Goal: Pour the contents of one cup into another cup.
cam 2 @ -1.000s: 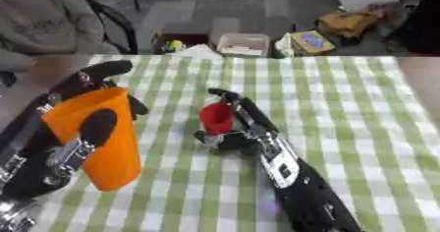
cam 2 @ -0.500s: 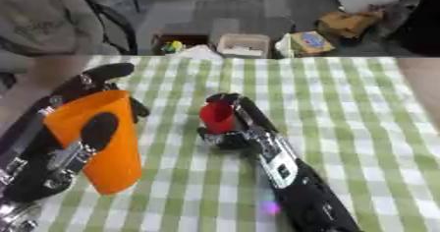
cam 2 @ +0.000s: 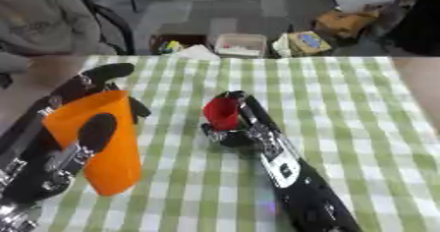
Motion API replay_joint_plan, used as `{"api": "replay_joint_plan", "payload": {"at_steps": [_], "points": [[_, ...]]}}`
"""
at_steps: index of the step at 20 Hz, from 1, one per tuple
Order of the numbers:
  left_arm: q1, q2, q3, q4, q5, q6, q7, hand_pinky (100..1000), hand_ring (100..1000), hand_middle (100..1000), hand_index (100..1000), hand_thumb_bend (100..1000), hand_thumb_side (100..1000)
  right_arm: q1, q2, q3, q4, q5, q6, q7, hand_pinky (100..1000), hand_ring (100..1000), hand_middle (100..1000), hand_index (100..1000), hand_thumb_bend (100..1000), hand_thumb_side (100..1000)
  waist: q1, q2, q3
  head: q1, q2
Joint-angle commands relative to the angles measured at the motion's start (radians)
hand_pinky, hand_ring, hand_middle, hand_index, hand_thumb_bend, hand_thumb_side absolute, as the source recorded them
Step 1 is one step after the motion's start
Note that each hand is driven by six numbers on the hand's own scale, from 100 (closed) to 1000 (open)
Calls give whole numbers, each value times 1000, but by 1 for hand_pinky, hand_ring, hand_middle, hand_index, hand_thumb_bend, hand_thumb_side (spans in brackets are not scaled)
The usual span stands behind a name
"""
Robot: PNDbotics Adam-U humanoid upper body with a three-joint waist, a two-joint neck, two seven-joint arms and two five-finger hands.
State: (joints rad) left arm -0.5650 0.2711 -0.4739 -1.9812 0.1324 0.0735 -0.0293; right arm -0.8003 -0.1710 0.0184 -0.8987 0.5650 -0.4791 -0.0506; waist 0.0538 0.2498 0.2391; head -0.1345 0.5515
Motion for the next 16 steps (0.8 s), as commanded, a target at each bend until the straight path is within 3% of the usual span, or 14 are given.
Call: {"api": "replay_joint_plan", "payload": {"at_steps": [1,16], "points": [[-15,17,-1,-19,7,-8,-3,146,650,266,888,100,557,-11,-39,-6,-20,-20,-2,-5,319,462,100,687,100,100,-2,-14,-4,2,-12],[-8,49,-24,-19,11,-12,-30,149,653,266,887,100,563,-72,-204,4,-129,-118,-31,-7,340,460,100,694,100,100,-51,-31,-33,8,-13]]}}
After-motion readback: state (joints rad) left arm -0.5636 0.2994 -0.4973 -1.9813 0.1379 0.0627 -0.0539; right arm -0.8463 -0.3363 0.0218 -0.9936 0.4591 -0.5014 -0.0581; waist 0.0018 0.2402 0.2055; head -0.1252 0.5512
